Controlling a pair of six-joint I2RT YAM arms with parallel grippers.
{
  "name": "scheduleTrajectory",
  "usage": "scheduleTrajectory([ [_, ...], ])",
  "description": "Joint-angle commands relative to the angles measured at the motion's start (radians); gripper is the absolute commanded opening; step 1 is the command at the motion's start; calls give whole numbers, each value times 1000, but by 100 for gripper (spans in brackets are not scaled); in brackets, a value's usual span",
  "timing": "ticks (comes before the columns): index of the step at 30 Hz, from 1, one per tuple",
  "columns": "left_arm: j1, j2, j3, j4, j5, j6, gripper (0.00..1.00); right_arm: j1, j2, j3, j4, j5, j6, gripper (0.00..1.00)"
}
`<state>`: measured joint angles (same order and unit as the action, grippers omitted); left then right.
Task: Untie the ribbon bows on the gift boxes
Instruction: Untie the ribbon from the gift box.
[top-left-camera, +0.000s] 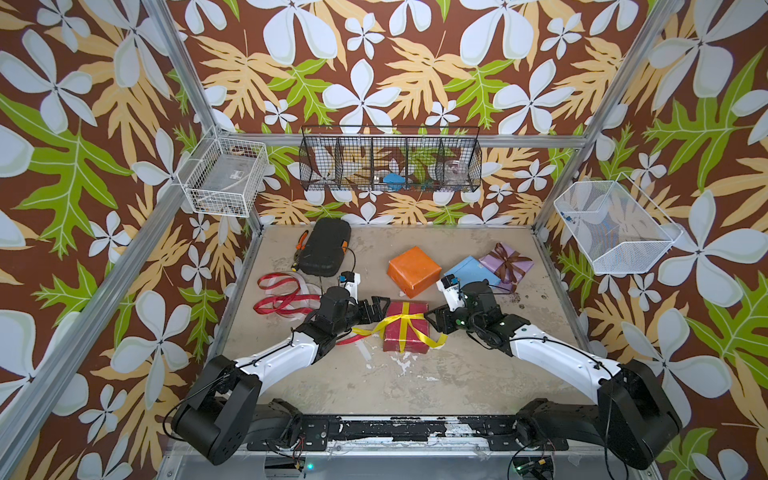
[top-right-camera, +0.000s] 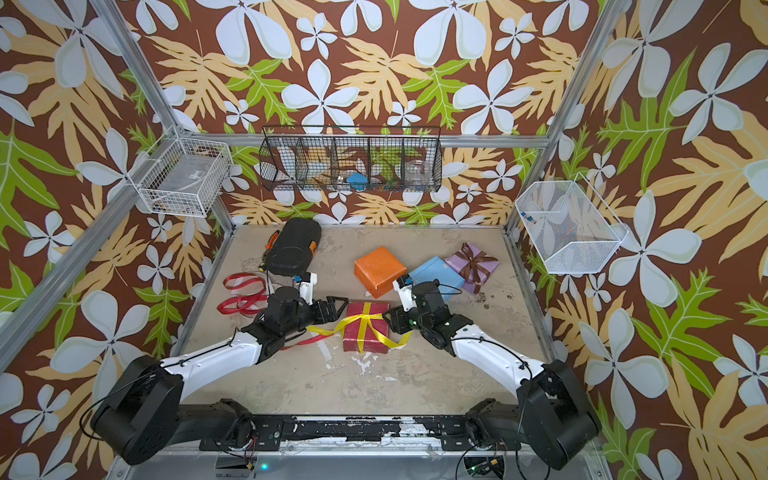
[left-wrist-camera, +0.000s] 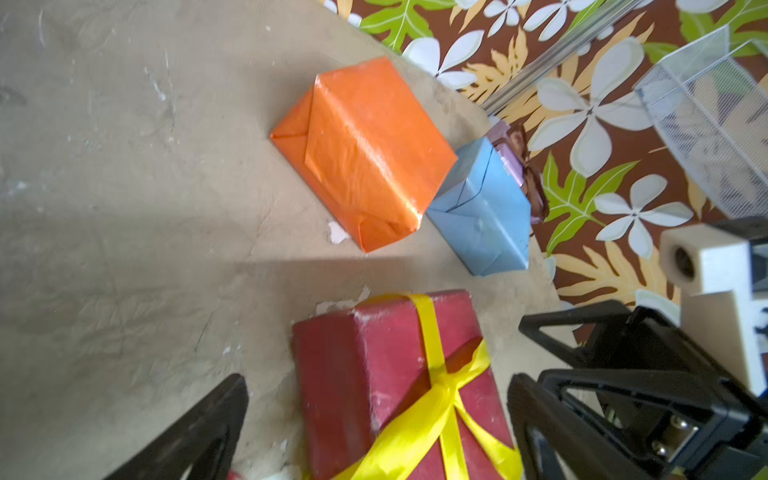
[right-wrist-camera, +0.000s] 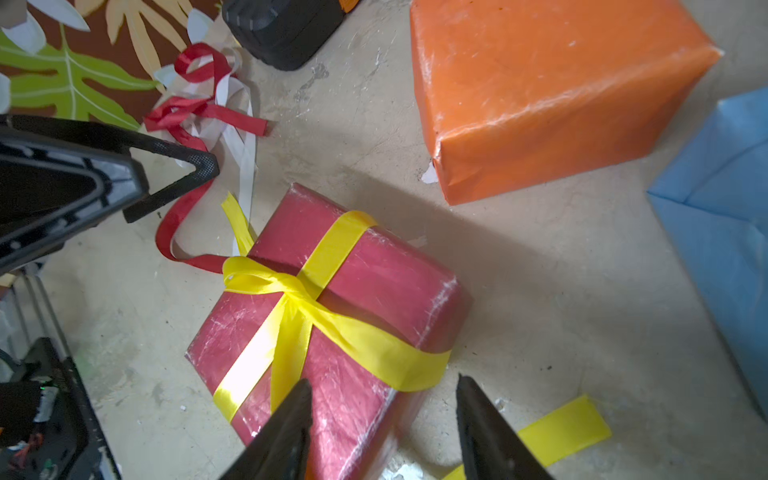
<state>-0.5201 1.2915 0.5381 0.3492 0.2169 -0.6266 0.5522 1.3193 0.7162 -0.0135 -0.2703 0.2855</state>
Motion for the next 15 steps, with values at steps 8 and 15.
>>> scheduleTrajectory([
  [8, -118, 46, -36, -37, -33, -35, 100, 179, 170, 175, -150, 330, -226, 54],
  [15, -119, 105, -42, -29, -24, -30, 100, 195, 252, 200, -154, 393, -261, 51],
])
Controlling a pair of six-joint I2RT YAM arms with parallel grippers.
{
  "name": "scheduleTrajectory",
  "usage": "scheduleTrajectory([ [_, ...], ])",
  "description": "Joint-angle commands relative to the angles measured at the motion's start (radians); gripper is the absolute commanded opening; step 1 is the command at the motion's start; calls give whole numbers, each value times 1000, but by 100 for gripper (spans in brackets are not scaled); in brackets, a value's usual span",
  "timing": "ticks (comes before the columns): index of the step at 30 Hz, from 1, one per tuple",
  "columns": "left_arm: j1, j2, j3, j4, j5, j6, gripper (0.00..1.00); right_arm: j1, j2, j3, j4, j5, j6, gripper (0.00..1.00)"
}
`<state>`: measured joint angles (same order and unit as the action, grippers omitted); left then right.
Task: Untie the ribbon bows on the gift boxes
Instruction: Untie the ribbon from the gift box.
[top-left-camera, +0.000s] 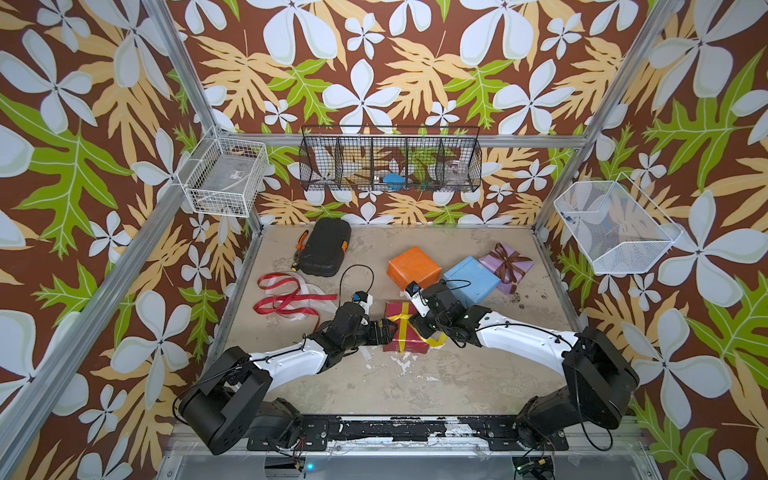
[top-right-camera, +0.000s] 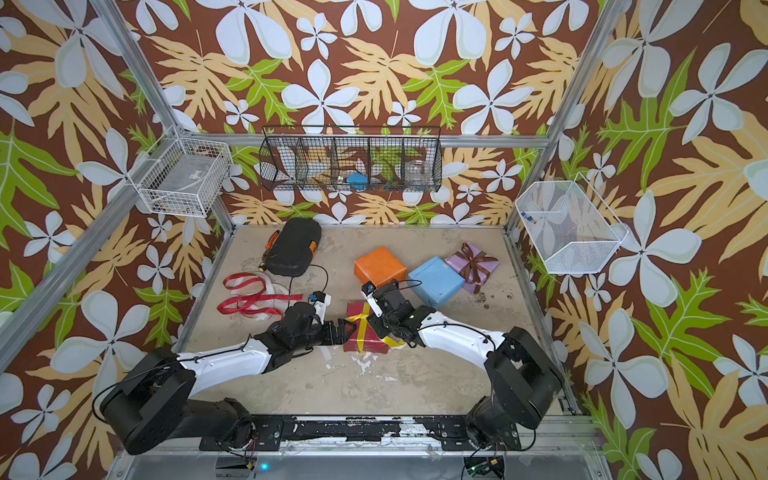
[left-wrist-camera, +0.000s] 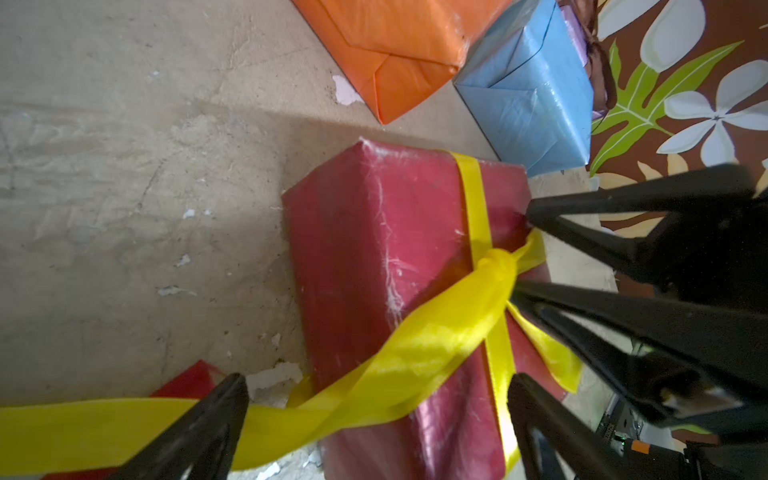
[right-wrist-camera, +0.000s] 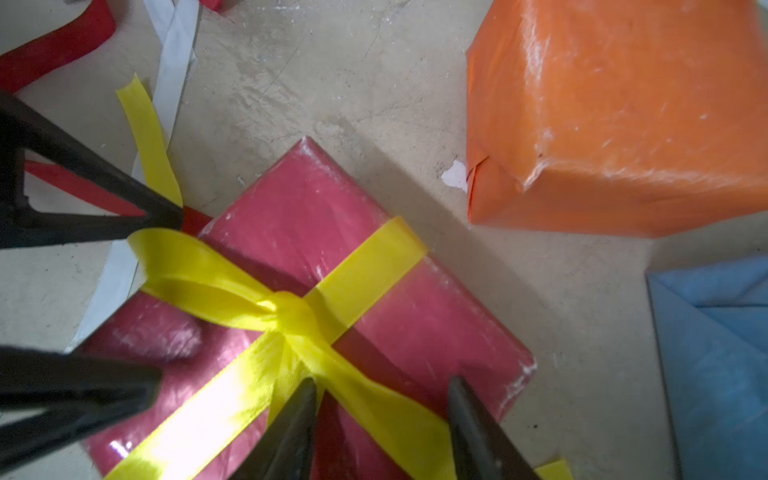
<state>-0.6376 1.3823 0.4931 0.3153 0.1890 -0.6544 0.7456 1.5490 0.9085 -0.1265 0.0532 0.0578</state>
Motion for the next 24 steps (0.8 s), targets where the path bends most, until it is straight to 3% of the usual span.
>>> scheduleTrajectory([
  [1, -2, 23, -1, 8, 1, 1, 100, 1, 30, 8, -33, 72, -33, 51],
  [5, -2, 51, -6, 11, -13, 11, 100, 1, 54, 17, -25, 32, -29, 33],
  [7, -2, 62, -10, 17, -12, 10, 100, 1, 52, 1, -15, 28, -15, 8],
  [8, -2, 66, -11, 20, -12, 10, 100, 1, 50, -4, -12, 27, -7, 0],
  [19, -2, 83, -16, 29, -22, -1, 100, 1, -189, -148, 101, 92, 168, 0],
  [24, -1, 99, -1, 23, -29, 5, 100, -1, -228, -193, 130, 128, 209, 0],
])
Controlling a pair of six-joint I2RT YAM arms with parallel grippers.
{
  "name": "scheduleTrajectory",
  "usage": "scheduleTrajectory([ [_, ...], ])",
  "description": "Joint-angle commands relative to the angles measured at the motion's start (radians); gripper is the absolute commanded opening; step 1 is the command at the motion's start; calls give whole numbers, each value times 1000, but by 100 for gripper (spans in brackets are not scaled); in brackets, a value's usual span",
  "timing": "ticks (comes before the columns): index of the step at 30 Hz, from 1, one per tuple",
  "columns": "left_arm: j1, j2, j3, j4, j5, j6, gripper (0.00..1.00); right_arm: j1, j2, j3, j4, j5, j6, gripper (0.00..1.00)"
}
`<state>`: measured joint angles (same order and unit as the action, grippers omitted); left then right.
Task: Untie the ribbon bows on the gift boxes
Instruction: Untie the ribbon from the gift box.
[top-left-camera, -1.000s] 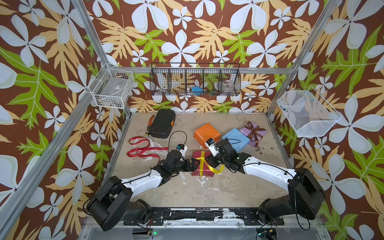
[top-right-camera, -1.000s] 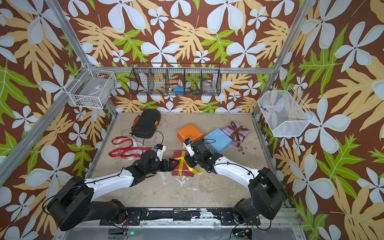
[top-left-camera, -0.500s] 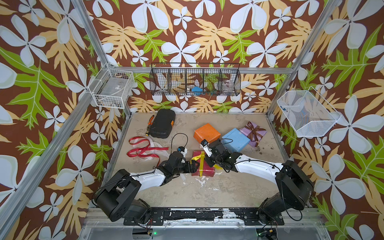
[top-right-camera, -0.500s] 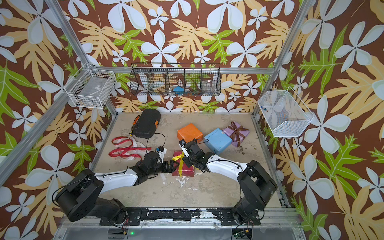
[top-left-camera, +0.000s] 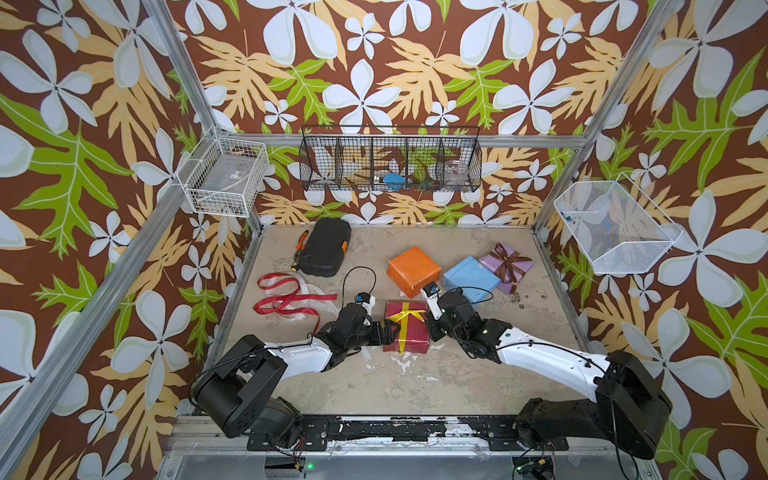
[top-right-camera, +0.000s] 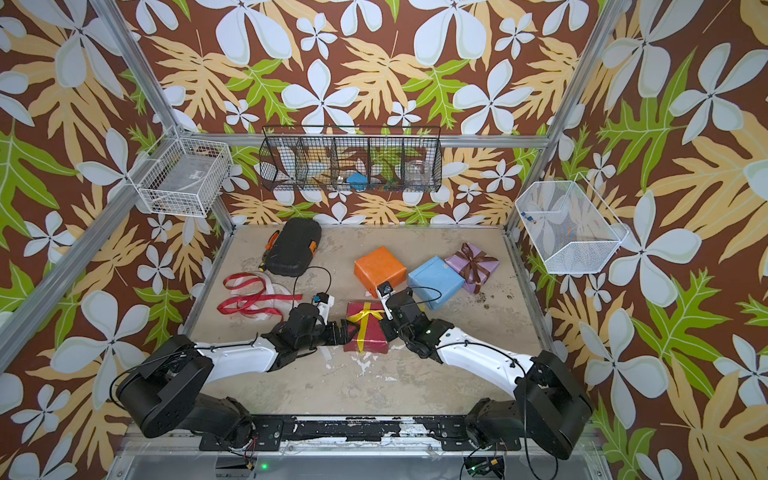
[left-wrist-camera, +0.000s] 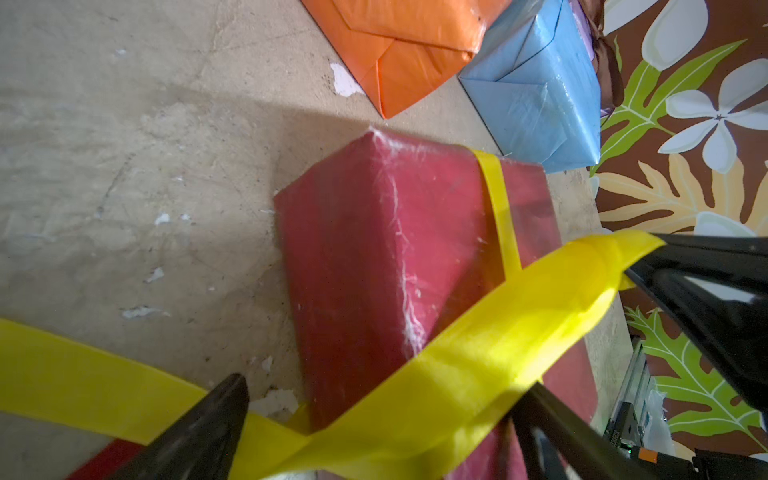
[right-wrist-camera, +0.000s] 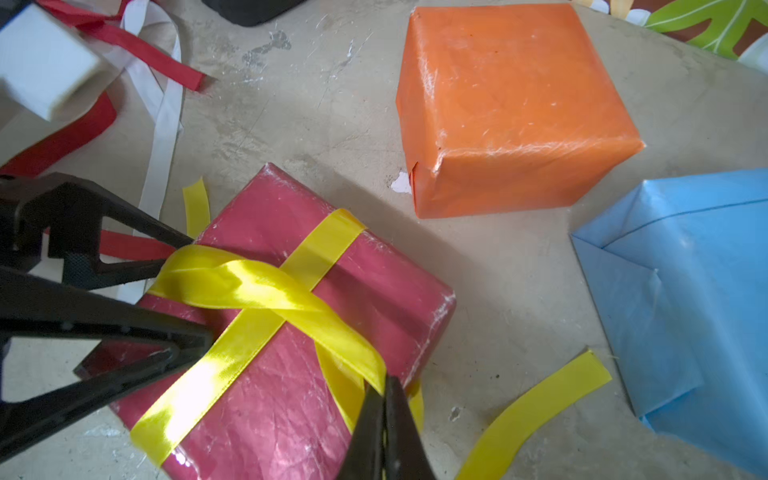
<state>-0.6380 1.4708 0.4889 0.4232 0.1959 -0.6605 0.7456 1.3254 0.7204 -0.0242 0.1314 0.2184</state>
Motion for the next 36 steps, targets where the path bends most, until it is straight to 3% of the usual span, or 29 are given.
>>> scheduleTrajectory([
  [1, -2, 15, 5, -86, -38, 13, 100, -4, -3, -1, 7, 89, 60, 0],
  [4, -2, 29, 9, -92, -49, 20, 100, -27, -23, -20, -15, 146, 83, 0],
  [11, -2, 38, 8, -88, -49, 15, 100, -199, -173, -123, 13, 56, 187, 0],
  [20, -2, 16, 28, -123, -65, 33, 100, -320, -322, -241, 37, 14, 253, 0],
  [25, -2, 24, 79, -163, -106, 69, 100, -326, -308, -258, 19, -4, 246, 17],
  [27, -2, 20, 105, -190, -144, 83, 100, -326, -292, -257, 7, -25, 246, 38],
  [30, -2, -10, 120, -208, -209, 96, 100, -327, -297, -246, -4, -59, 225, 57],
  [36, -2, -49, 176, -269, -230, 137, 100, -306, -335, -187, 7, -202, 166, 66],
])
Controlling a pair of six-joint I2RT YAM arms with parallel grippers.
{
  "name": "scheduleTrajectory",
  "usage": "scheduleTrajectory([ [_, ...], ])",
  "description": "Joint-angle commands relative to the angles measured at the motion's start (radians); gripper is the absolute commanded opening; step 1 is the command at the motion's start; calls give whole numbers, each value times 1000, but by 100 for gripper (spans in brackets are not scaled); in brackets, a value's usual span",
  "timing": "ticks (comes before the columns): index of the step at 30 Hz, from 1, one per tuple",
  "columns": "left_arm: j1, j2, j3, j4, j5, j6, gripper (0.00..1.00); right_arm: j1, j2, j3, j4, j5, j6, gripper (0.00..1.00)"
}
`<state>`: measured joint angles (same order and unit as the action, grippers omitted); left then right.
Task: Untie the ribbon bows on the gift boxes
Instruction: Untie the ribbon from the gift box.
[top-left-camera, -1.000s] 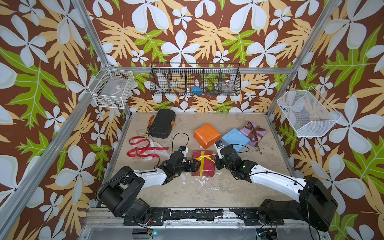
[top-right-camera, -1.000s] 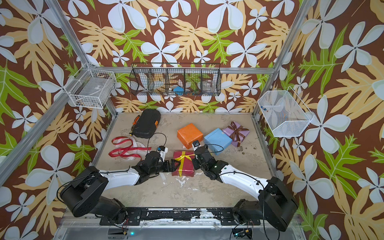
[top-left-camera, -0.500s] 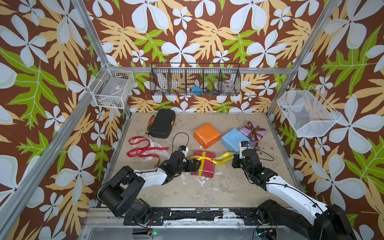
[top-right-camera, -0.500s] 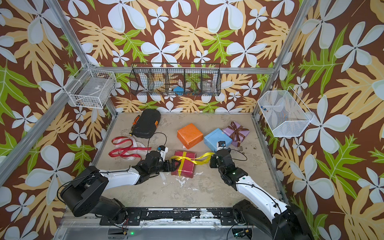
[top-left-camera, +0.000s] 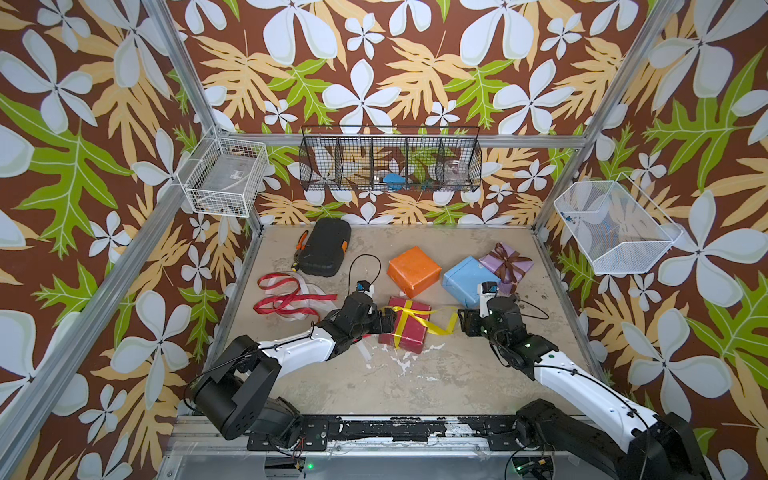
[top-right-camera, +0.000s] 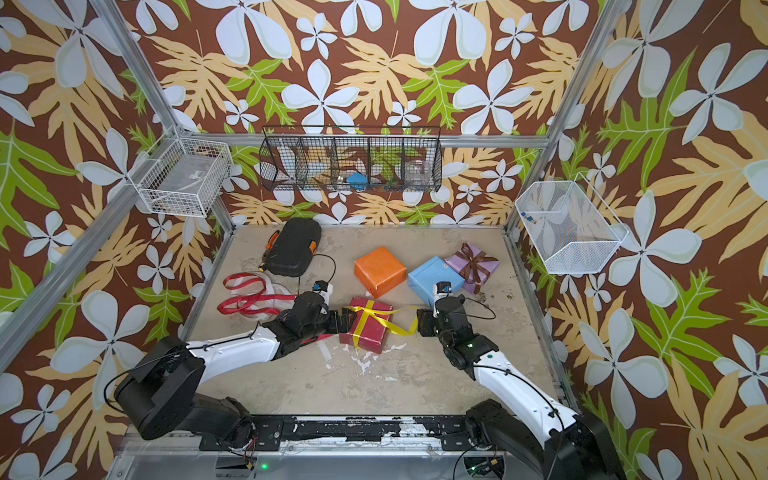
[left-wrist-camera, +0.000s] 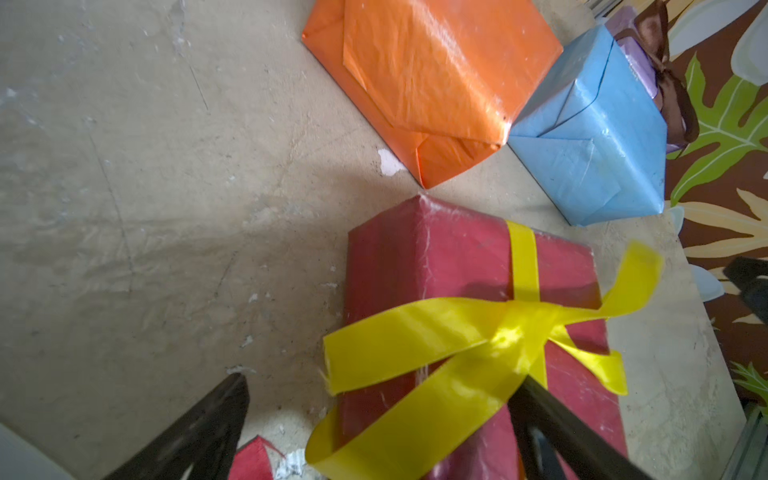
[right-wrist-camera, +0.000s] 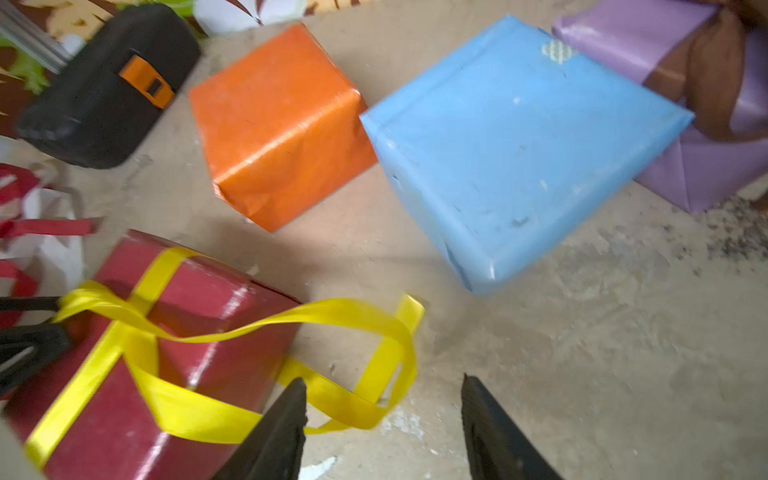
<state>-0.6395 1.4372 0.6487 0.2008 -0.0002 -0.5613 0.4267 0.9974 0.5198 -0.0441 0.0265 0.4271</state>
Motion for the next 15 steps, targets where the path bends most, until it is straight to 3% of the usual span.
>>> scheduleTrajectory([
  [1, 0, -21, 17, -42, -35, 39, 100, 21, 0, 17, 44, -113, -60, 65],
  [5, 1, 5, 28, -13, -95, 30, 100, 54, 96, 71, 99, -220, -119, 62],
  [9, 2, 46, 58, 1, -53, 29, 100, 69, 218, 142, 127, -386, -176, 62],
  [11, 1, 32, 56, -2, -46, 27, 100, 76, 263, 187, 117, -413, -194, 63],
  [15, 2, -32, 4, 37, -37, 23, 100, 135, 344, 276, 55, -302, -259, 64],
])
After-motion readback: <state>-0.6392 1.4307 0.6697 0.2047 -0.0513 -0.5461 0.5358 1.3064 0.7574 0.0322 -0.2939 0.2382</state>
